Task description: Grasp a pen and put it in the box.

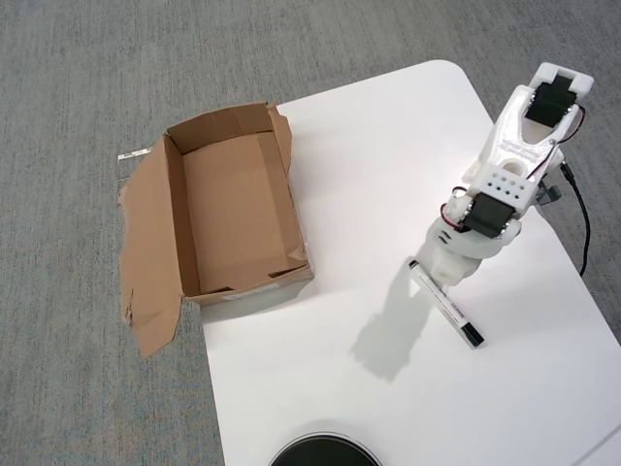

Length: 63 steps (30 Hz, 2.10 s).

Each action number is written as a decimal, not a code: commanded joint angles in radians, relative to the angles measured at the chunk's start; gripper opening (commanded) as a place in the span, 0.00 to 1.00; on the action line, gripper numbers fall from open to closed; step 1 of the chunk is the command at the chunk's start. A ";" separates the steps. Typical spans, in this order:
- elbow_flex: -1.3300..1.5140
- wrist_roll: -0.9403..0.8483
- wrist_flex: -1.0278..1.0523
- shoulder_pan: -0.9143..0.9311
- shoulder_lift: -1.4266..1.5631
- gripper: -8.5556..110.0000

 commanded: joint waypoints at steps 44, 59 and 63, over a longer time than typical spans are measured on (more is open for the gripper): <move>0.297 -0.005 -0.546 -0.036 -0.031 0.26; 0.315 -0.004 -0.548 -0.036 -0.133 0.26; 0.315 -0.004 -0.548 -0.035 -0.137 0.26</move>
